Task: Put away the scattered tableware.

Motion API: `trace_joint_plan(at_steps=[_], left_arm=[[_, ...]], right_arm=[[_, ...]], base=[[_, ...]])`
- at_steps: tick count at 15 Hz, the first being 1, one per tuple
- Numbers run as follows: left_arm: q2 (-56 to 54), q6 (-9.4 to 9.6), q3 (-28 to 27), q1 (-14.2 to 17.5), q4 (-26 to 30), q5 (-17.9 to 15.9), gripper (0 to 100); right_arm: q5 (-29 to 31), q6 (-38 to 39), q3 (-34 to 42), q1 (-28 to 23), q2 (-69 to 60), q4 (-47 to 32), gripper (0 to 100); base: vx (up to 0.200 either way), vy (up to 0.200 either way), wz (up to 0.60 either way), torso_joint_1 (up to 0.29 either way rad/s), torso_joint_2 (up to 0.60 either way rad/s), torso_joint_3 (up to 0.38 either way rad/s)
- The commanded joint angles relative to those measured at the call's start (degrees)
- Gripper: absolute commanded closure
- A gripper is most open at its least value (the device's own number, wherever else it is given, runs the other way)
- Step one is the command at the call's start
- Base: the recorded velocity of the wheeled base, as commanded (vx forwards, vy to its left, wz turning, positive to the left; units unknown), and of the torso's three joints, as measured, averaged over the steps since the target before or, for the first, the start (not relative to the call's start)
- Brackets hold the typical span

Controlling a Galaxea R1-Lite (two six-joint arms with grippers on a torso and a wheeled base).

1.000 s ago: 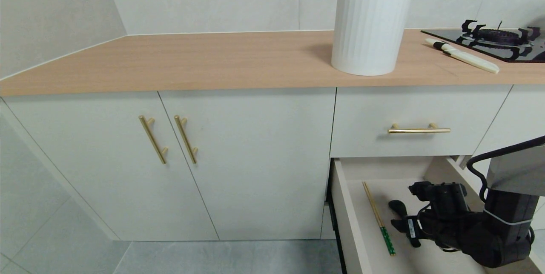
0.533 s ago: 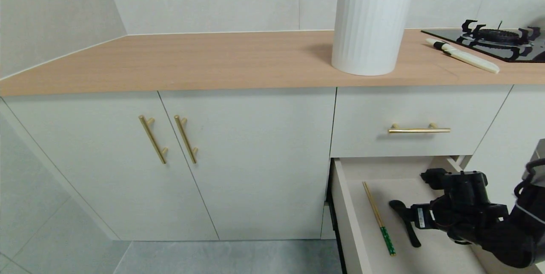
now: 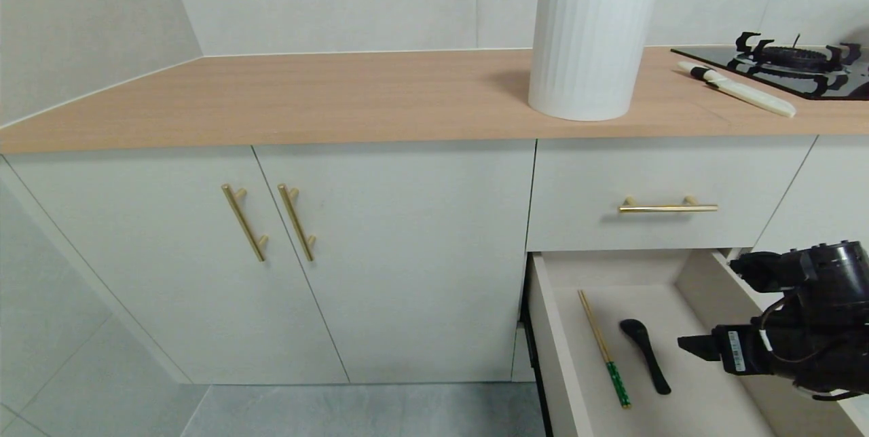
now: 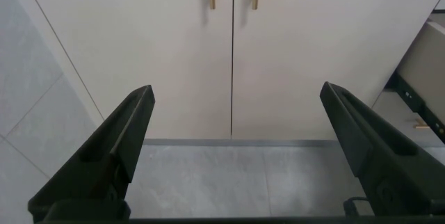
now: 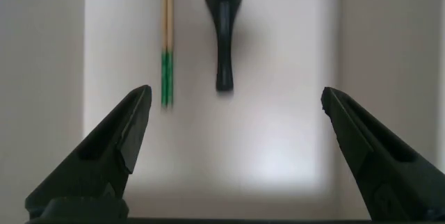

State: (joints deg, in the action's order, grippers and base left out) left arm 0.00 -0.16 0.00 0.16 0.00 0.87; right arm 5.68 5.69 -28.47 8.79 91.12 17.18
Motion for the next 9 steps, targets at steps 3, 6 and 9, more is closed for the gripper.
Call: trace_joint_plan(at_steps=[3, 6, 9], left_arm=[[0.0, 0.16, 0.0, 0.0, 0.0, 0.0, 0], [0.0, 0.07, 0.0, 0.0, 0.0, 0.0, 0], [0.0, -0.02, 0.0, 0.0, 0.0, 0.0, 0]], right_arm=[[-0.3, 0.1, -4.8, 0.0, -10.8, -7.3, 0], [-0.4, 0.1, -4.5, 0.0, -10.6, -7.4, 0], [-0.7, 0.0, -4.3, 0.0, -10.9, -7.5, 0]], base=[[0.0, 0.0, 0.0, 0.0, 0.0, 0.0], [0.0, 0.0, 0.0, 0.0, 0.0, 0.0], [-0.2, 0.0, 0.0, 0.001, 0.0, 0.002]])
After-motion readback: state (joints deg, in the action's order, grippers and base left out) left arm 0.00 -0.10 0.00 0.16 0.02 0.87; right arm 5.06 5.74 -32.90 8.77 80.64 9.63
